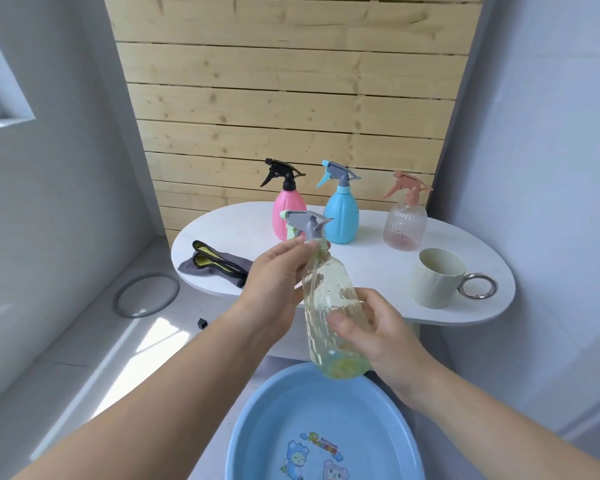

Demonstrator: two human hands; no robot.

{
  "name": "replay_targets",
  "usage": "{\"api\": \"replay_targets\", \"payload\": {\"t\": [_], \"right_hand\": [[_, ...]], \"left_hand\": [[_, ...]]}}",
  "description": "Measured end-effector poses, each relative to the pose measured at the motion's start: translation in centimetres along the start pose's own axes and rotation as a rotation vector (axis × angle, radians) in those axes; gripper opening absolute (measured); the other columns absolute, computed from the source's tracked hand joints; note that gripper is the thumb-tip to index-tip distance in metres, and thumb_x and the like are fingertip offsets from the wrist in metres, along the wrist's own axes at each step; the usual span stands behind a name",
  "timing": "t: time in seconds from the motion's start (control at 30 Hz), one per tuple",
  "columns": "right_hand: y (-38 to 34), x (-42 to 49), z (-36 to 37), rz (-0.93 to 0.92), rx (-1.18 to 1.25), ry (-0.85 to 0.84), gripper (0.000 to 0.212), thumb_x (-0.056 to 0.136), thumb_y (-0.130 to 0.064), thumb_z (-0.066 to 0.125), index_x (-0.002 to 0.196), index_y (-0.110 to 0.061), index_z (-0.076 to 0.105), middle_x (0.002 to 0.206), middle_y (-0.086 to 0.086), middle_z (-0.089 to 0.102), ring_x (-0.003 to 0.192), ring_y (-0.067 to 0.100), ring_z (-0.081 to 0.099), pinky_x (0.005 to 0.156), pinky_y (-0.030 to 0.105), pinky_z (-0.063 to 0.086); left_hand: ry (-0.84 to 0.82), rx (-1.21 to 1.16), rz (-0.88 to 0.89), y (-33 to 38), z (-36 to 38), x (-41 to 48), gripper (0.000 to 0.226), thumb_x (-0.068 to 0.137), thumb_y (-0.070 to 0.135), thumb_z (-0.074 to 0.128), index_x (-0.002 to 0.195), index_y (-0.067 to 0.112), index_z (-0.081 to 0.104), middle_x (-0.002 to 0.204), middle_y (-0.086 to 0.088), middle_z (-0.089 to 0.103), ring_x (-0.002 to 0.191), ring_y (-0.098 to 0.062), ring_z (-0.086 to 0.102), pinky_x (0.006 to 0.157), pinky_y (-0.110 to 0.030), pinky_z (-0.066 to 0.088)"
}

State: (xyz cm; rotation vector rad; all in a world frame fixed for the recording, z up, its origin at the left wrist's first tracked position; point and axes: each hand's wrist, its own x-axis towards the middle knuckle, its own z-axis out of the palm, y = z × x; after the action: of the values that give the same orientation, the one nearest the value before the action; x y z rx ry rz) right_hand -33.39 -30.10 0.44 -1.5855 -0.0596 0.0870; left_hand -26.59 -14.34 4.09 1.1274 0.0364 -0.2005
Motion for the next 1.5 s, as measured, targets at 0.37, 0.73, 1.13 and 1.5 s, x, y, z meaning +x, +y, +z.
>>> {"api": "replay_targets", "payload": {"t": [0.37,0.73,1.13,1.5], "right_hand": [[0.3,0.0,-0.6,0.013,0.000,-0.008,0.044,0.074,-0.039,0.077,0.113,-0.025,0.061,0.107,0.000,0.073,0.102,0.021,0.071,0.090,0.039,0.058],[1.1,0.7,-0.6,0.130,-0.124,0.044,0.039,0.081,-0.037,0.080,0.112,-0.027,0.059,0.106,-0.004,0.072,0.097,0.015,0.071,0.093,0.047,0.056],[2.7,1.2,-5.2,0.325,-0.338,-0.065,0.056,0.064,-0.044,0.086,0.111,-0.031,0.059,0.114,-0.008,0.068,0.106,0.012,0.067,0.099,0.040,0.053],[3.2,2.3,-8.4,0.440,-0.412,-0.160,0.059,0.060,-0.033,0.086,0.111,-0.020,0.058,0.112,0.002,0.071,0.094,0.016,0.069,0.093,0.043,0.053]], "left_hand": [[-0.102,-0.011,0.007,0.0,0.0,0.7,0.024,0.098,0.012,0.065,0.120,0.005,0.068,0.108,-0.008,0.077,0.100,-0.021,0.070,0.091,-0.038,0.052],[0.018,0.035,0.001,-1.4,0.1,2.8,0.018,0.098,0.016,0.069,0.115,0.014,0.065,0.097,-0.003,0.077,0.100,-0.020,0.073,0.080,-0.036,0.053],[0.301,-0.112,0.036,-0.1,-2.8,9.6,0.040,0.100,0.012,0.068,0.139,0.010,0.057,0.092,-0.003,0.061,0.080,-0.015,0.062,0.072,-0.031,0.056],[0.379,0.159,-0.049,-1.0,-3.7,13.9,0.020,0.097,0.006,0.060,0.115,0.015,0.065,0.083,-0.003,0.051,0.068,-0.014,0.050,0.057,-0.026,0.040]]}}
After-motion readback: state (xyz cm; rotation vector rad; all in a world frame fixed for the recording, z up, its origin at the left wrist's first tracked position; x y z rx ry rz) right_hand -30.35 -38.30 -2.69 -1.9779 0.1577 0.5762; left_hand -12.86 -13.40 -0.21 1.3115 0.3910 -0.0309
